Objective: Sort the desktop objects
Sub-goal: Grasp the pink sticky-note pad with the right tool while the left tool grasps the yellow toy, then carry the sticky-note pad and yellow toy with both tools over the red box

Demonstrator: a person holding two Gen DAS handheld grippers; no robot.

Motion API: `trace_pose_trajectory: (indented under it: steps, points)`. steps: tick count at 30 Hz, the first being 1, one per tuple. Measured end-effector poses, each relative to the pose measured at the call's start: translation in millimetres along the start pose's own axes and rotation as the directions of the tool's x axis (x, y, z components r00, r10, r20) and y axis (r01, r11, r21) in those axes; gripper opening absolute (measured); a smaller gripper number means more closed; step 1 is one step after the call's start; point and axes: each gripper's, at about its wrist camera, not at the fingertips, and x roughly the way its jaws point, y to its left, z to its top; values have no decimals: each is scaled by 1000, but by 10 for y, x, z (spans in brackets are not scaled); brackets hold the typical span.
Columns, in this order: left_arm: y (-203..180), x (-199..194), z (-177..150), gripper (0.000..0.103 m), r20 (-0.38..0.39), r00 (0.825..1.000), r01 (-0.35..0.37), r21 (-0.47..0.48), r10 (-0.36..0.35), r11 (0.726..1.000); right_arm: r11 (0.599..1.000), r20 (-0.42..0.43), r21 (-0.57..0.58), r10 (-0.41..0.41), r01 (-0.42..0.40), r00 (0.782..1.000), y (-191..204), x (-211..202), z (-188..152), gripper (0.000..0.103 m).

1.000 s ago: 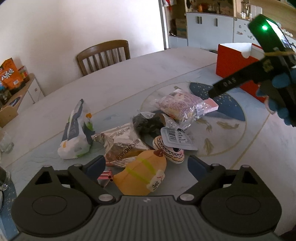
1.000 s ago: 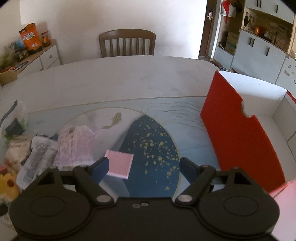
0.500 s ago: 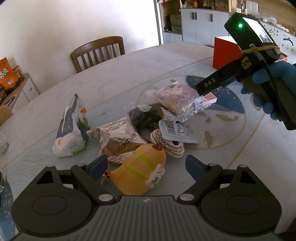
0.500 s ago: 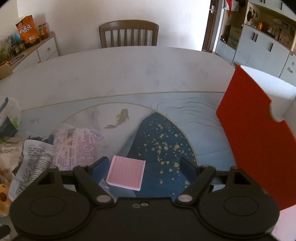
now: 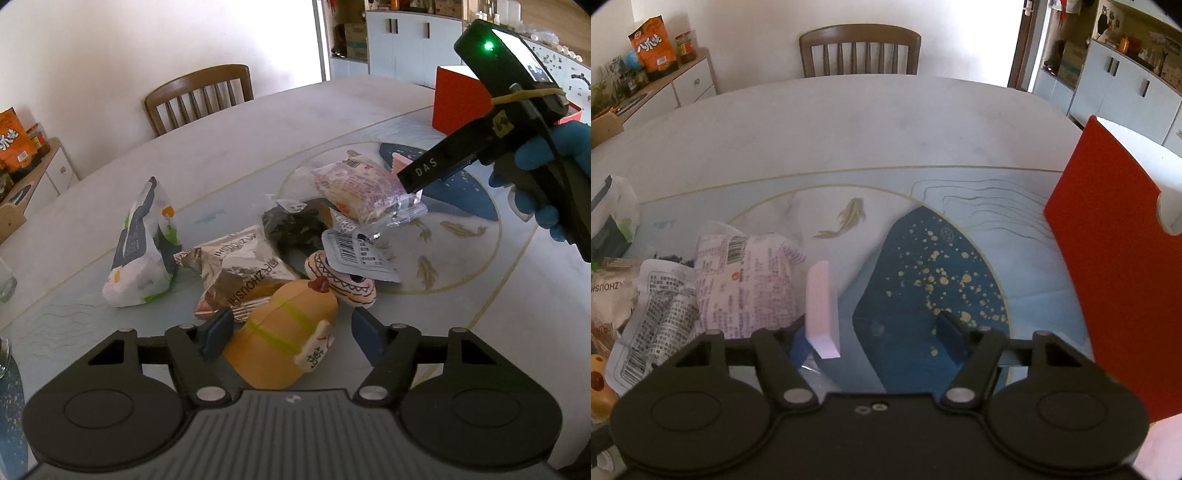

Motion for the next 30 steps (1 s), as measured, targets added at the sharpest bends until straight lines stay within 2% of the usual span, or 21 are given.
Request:
trace_pose_trajectory:
  steps: [3,6,8,9,11,13,24,30]
  points:
    - [4,11,5,62,-3,1000,-6,1,6,1000,1000,2,-12,8,-8,1000,17,-2,2,61]
    - [20,14,11,57,-3,1000,-1,-5,1,1000,1000,5,-19,16,-16,1000,31,-9,17,48]
    - [23,12,15,51,-1,1000,2,-5,-2,1000,1000,8,-22,21,-20,1000,41,-15,23,35]
    - [19,10,16,50,0,1000,3,-3,-3,1000,1000,9,-21,22,-21,1000,42,-17,26,31]
    - [18,8,19,49,0,1000,5,-2,-5,1000,1000,7,-18,24,-24,1000,36,-28,29,16]
    - [18,5,23,48,0,1000,4,-4,-4,1000,1000,10,-12,18,-18,1000,23,-45,25,9]
    - [-44,-117,91,45,16,1000,5,-29,-5,1000,998,23,47,27,-28,999,-212,-348,-81,9]
    - [-227,-260,210,45,36,999,-8,-46,10,999,995,26,72,68,-69,997,-438,-622,-165,9]
